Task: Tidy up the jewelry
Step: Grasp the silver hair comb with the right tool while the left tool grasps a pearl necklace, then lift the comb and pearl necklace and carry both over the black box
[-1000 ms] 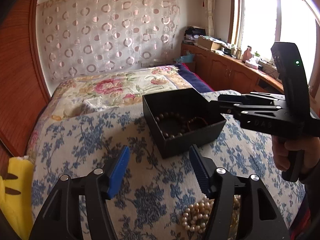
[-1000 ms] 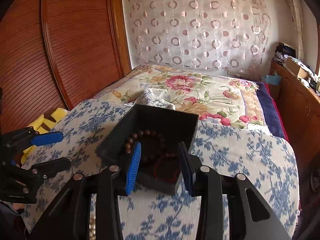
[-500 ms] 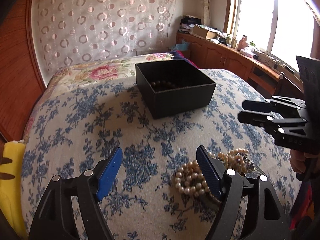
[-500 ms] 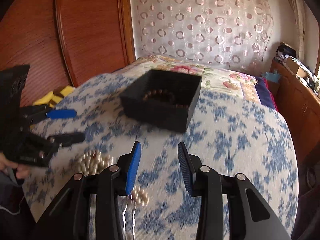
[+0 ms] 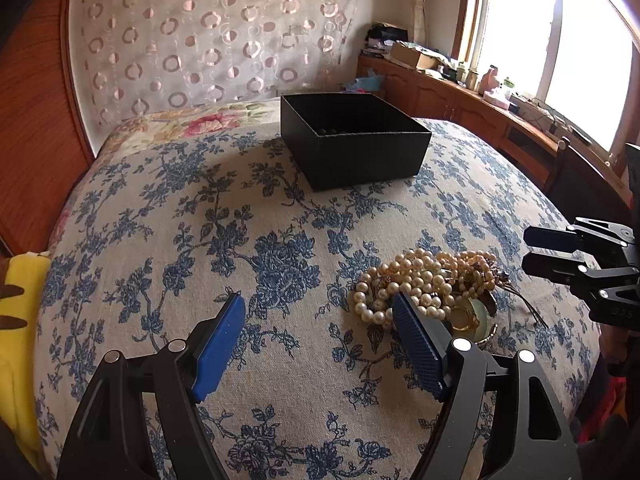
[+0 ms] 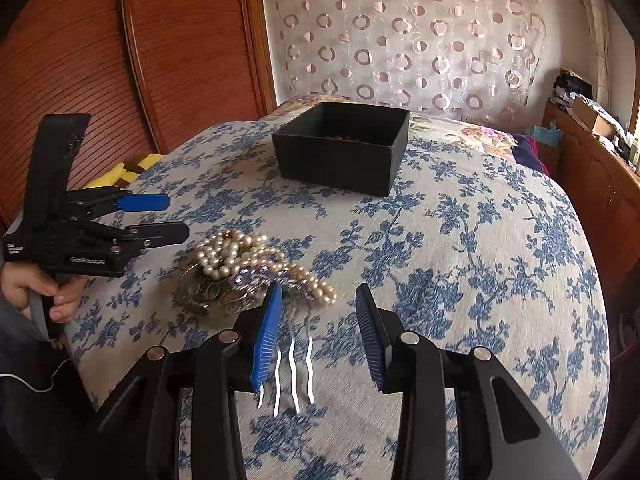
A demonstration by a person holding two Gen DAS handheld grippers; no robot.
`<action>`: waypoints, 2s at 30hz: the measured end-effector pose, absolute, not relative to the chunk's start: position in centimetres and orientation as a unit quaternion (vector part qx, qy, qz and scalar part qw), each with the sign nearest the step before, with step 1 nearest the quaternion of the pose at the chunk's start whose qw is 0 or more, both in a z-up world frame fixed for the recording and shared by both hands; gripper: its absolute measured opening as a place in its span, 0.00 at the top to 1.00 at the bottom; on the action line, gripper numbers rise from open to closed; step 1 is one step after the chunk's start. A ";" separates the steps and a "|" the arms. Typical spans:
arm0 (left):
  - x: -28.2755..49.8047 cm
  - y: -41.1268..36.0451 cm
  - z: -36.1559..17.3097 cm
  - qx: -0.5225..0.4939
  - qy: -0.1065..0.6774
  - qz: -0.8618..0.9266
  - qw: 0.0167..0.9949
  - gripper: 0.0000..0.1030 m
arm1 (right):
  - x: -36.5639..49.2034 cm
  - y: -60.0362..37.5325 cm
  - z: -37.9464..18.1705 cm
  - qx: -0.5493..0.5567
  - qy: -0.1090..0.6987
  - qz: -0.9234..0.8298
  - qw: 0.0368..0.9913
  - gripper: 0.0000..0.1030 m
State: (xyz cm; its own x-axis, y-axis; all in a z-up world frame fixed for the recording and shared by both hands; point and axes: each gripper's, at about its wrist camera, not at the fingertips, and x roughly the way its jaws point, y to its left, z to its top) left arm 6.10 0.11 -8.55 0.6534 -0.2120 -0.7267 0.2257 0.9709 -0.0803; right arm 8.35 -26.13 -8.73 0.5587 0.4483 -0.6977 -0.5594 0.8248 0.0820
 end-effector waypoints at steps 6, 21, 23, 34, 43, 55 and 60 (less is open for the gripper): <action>6.4 -0.2 -8.6 -0.004 0.403 -0.138 0.905 0.39 | 7.1 -25.4 -8.7 -0.081 0.379 0.300 0.872 0.60; 7.5 -1.5 -9.4 0.012 0.423 -0.149 0.894 0.76 | 6.6 -23.6 -10.7 -0.142 0.400 0.287 0.859 0.60; 7.6 -1.7 -9.5 0.018 0.425 -0.147 0.893 0.76 | 6.7 -23.5 -11.0 -0.149 0.402 0.284 0.858 0.60; 7.6 -2.5 -9.8 0.040 0.427 -0.159 0.889 0.93 | 6.9 -23.7 -11.4 -0.159 0.403 0.270 0.860 0.60; 7.1 -1.3 -7.6 0.022 0.390 -0.139 0.910 0.94 | 7.4 -25.2 -10.9 -0.143 0.398 0.259 0.868 0.85; 6.8 -0.1 -3.3 0.000 0.335 -0.121 0.935 0.94 | 7.8 -26.7 -9.6 -0.124 0.384 0.256 0.879 0.98; 7.0 -0.5 -1.4 0.002 0.313 -0.125 0.941 0.94 | 7.8 -26.8 -8.3 -0.117 0.367 0.260 0.885 0.98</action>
